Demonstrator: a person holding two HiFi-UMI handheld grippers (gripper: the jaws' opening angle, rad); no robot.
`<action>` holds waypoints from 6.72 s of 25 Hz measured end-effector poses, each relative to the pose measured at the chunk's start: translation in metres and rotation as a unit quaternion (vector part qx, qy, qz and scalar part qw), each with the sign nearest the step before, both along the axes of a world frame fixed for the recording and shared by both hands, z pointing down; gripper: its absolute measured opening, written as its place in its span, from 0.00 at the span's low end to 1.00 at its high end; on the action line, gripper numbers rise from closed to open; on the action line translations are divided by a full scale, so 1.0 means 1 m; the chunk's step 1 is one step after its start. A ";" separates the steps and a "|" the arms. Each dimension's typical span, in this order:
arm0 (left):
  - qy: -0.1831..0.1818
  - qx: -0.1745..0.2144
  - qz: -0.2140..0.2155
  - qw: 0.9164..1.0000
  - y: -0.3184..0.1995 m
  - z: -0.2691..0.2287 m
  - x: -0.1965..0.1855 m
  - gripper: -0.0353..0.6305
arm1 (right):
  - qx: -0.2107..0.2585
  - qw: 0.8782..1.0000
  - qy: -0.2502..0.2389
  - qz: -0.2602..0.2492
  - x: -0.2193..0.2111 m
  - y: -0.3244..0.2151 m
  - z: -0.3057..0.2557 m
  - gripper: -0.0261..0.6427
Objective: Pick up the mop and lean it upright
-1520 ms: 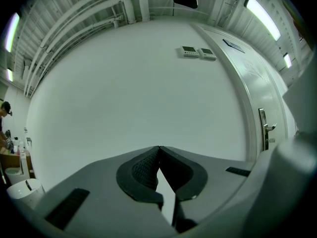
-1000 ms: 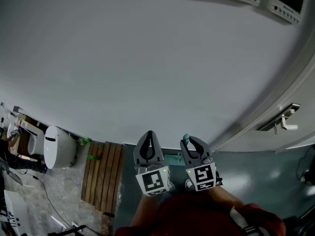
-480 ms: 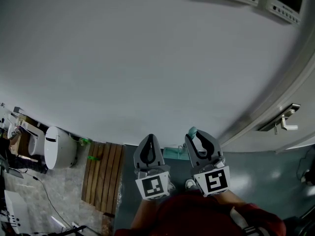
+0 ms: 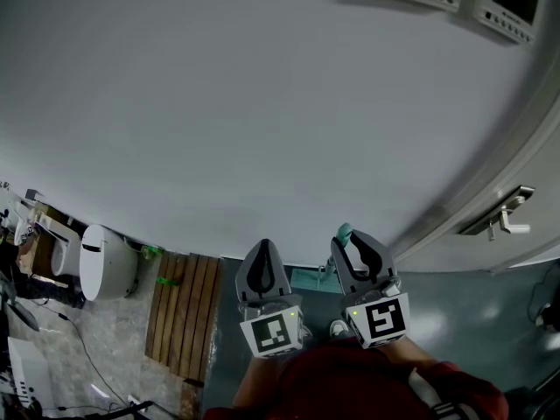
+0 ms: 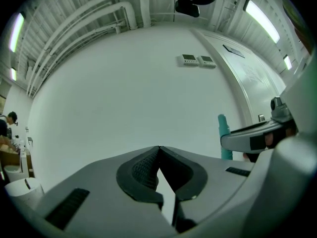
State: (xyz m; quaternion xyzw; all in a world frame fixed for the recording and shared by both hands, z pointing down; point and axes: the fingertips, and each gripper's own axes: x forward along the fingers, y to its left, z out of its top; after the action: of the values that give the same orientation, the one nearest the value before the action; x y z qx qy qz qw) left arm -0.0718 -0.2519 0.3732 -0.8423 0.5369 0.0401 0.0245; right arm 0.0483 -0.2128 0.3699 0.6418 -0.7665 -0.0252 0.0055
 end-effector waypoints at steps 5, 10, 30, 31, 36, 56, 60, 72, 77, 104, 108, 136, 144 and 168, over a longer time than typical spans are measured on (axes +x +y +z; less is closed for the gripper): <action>-0.005 0.007 0.005 1.000 -0.001 0.000 -0.001 0.07 | -0.016 1.000 -0.002 -0.007 -0.001 0.005 0.001 0.20; 0.001 0.010 0.009 1.000 0.003 -0.001 0.002 0.07 | 0.005 1.000 -0.007 -0.009 -0.002 0.007 -0.011 0.20; 0.010 0.015 0.022 1.000 0.008 -0.001 0.006 0.07 | -0.037 0.999 0.003 -0.010 -0.007 0.007 0.032 0.20; 0.009 0.013 0.020 1.000 0.007 0.001 0.006 0.07 | -0.046 0.999 0.003 -0.009 -0.008 0.006 0.039 0.20; 0.011 0.010 0.018 1.000 0.006 0.004 0.005 0.07 | -0.084 0.996 -0.001 -0.002 -0.011 0.001 0.073 0.20; -0.002 0.020 0.008 1.000 0.003 0.004 0.000 0.07 | -0.131 0.991 0.011 0.021 -0.011 -0.001 0.140 0.20; -0.007 0.015 0.008 1.000 0.004 0.006 -0.001 0.07 | -0.121 0.992 0.023 0.022 -0.013 -0.008 0.140 0.20; 0.001 0.011 0.003 1.000 0.007 0.009 -0.006 0.07 | -0.101 0.993 0.033 0.053 -0.004 -0.058 0.144 0.21; -0.007 0.009 0.001 1.000 0.007 0.013 -0.010 0.07 | -0.100 0.992 0.040 0.069 0.002 -0.083 0.147 0.21; -0.014 0.008 0.002 1.000 0.013 0.016 -0.011 0.07 | -0.124 0.988 0.020 0.087 0.014 -0.105 0.154 0.32; 0.000 0.007 0.004 1.000 0.014 0.013 -0.011 0.07 | -0.120 0.988 0.019 0.093 0.016 -0.104 0.151 0.32; -0.014 0.004 0.011 1.000 0.001 0.018 -0.008 0.07 | -0.102 0.994 -0.011 0.036 0.012 -0.017 0.105 0.32; -0.018 0.006 0.016 1.000 0.000 0.019 -0.002 0.07 | -0.080 0.996 -0.011 0.031 0.005 -0.011 0.091 0.24; -0.016 -0.006 0.015 1.000 0.004 0.024 0.002 0.07 | -0.010 1.000 -0.007 0.010 0.001 -0.012 0.020 0.07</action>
State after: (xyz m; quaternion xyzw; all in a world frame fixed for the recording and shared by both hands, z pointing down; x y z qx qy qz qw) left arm -0.0698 -0.2477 0.3973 -0.8512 0.5236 0.0235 0.0275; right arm 0.0491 -0.2243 0.3895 0.6497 -0.7601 -0.0130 0.0070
